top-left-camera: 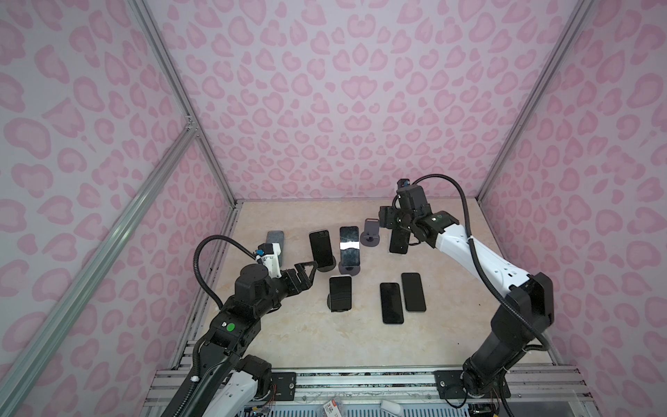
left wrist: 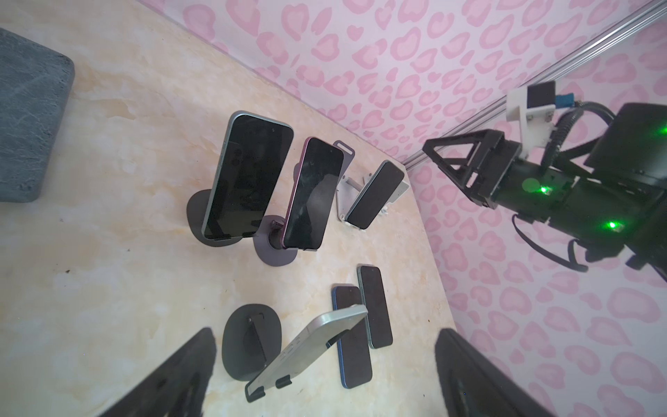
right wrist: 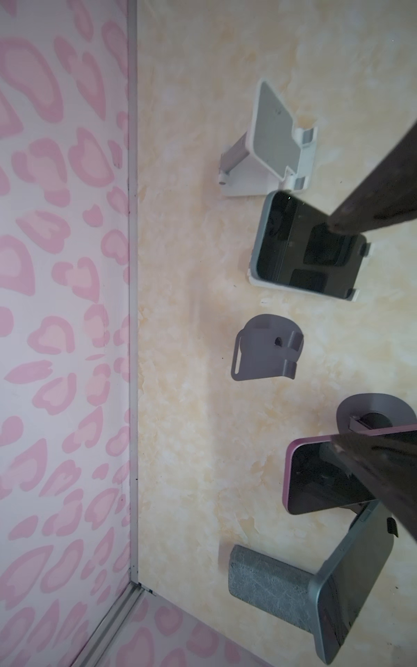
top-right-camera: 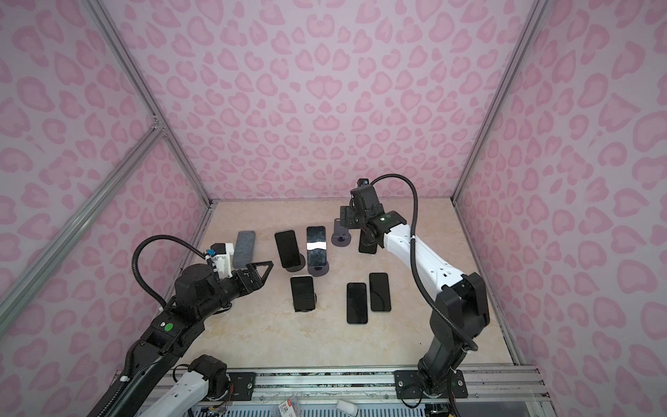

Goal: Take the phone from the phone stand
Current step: 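Position the right gripper above the teal-edged phone on the white stand, then lower the right gripper and close it on the teal-edged phone's top edge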

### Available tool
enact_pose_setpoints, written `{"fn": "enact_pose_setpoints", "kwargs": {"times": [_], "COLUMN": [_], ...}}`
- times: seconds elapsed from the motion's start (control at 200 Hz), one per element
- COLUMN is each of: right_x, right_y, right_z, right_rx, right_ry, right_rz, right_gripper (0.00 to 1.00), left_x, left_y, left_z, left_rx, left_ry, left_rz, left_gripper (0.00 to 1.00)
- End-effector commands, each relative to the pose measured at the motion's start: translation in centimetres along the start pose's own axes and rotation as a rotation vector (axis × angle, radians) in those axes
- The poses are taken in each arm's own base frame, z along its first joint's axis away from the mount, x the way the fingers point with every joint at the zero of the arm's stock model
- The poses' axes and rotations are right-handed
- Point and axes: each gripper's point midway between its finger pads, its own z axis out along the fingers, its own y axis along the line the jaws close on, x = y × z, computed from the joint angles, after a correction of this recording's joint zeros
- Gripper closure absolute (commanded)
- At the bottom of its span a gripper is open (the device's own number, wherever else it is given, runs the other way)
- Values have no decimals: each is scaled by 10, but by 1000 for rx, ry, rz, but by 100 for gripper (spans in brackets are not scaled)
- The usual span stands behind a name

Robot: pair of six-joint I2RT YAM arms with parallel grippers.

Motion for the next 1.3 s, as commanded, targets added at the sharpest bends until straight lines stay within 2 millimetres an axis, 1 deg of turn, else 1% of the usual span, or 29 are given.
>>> {"fn": "enact_pose_setpoints", "kwargs": {"times": [0.0, 0.1, 0.175, 0.26, 0.31, 0.35, 0.405, 0.49, 0.57, 0.69, 0.77, 0.895, 0.935, 0.98, 1.06, 1.145, 1.295], "right_x": [14, 39, 60, 81, 89, 93, 99, 103, 105, 96, 85, 69, 65, 65, 56, 47, 33], "right_y": [-25, -53, -71, -79, -82, -84, -80, -93, -98, -92, -86, -82, -84, -87, -88, -83, -77], "right_z": [-13, -29, -36, -42, -46, -49, -49, -46, -38, -23, -11, 13, 22, 33, 47, 58, 67], "right_rx": [66, 131, 170, 159, 152, 146, 112, 178, 198, 191, 189, 206, 215, 232, 247, 229, 212], "right_ry": [-38, -67, -76, -71, -72, -69, -35, -4, 6, 6, 5, 6, 12, 34, 48, 49, 14], "right_rz": [72, 93, 99, 67, 61, 56, 23, 33, 55, 83, 77, 78, 88, 98, 113, 110, 106], "right_gripper": [12, 12, 12, 12, 13, 14, 14, 14, 13, 9, 2, 2, 2, 2, 2, 2, 2], "left_x": [1, 3, 4, 5, 6, 7, 9, 13, 17, 14, 8, -2, -2, -2, 2, 4, 1], "left_y": [8, 12, 16, 19, 22, 24, 25, 31, 37, 43, 43, 43, 46, 49, 53, 55, 52], "left_z": [-5, -7, -4, 1, 6, 10, 16, 26, 32, 29, 22, 7, 4, 1, -1, -2, -1], "left_rx": [-26, -19, -18, -22, -36, -44, -51, -80, -113, -154, -139, -112, -115, -124, -126, -122, -94], "left_ry": [-22, -46, -60, -64, -60, -47, -28, 8, 34, 18, -44, -146, -163, -180, -189, -193, -215], "left_rz": [-2, -15, -28, -53, -66, -70, -76, -86, -95, -110, -120, -106, -105, -107, -110, -113, -99], "left_gripper": [2, 2, 2, 2, 3, 3, 3, 3, 3, 3, 3, 4, 4, 4, 4, 4, 4]}}
